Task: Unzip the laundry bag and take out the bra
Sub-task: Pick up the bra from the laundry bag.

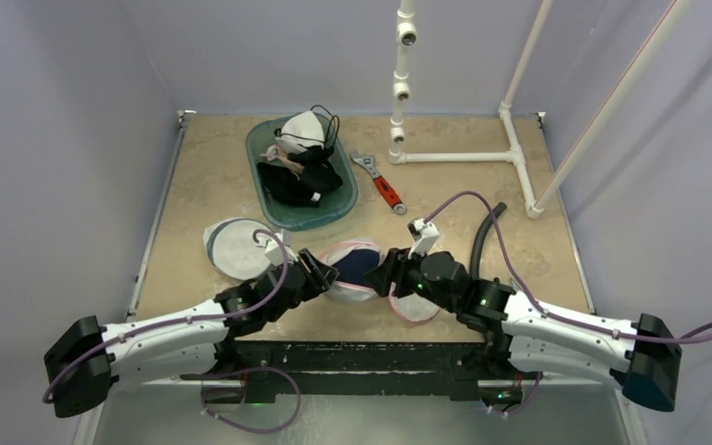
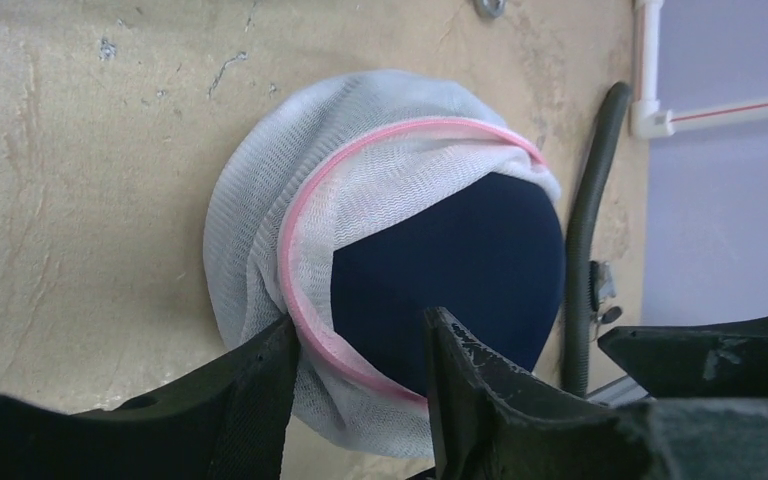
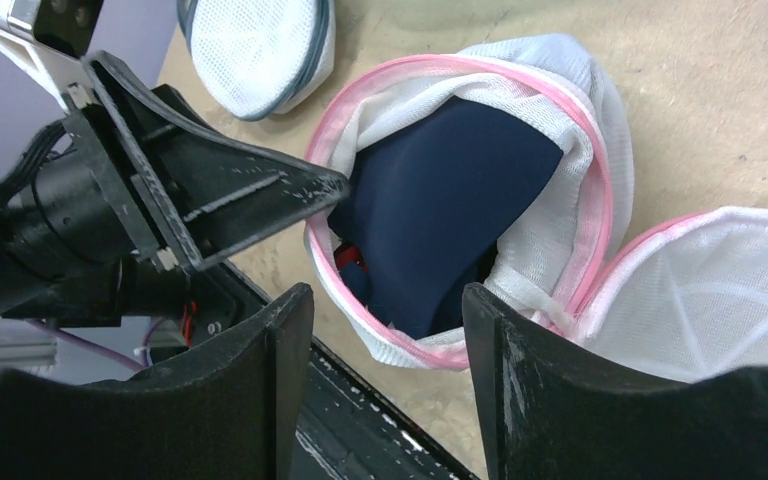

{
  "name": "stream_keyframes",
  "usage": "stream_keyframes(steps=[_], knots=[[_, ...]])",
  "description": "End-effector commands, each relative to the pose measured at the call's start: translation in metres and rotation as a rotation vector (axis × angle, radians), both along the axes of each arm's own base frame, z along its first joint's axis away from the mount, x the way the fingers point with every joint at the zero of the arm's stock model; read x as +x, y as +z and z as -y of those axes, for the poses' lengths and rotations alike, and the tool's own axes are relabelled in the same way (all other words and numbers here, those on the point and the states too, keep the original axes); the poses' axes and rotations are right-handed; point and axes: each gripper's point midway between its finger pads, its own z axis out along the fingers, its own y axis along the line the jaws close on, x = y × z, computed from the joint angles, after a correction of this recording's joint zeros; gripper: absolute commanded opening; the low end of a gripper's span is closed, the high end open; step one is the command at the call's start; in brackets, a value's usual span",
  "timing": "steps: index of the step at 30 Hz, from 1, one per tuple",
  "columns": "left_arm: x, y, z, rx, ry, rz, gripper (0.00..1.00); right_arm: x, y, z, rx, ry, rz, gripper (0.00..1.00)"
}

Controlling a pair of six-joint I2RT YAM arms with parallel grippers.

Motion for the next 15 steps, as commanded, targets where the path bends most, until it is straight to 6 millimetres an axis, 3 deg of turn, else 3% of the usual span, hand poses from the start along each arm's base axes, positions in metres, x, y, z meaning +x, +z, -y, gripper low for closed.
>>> stream_keyframes(steps=[1,7,15], knots=[[0.004,0.011,0.021,0.002,-0.076,0.032,0.45,0.001,0.002,-0.009,0.057,-0.024,-0.048,0.60],[0.001,-0.001,0.021,0.008,-0.086,0.019,0.27,0.005,-0.009,-0.008,0.094,-0.072,-0.104,0.61],[-0.006,-0.006,0.012,-0.009,-0.097,0.036,0.16,0.012,-0.014,-0.014,0.117,-0.085,-0.126,0.61]])
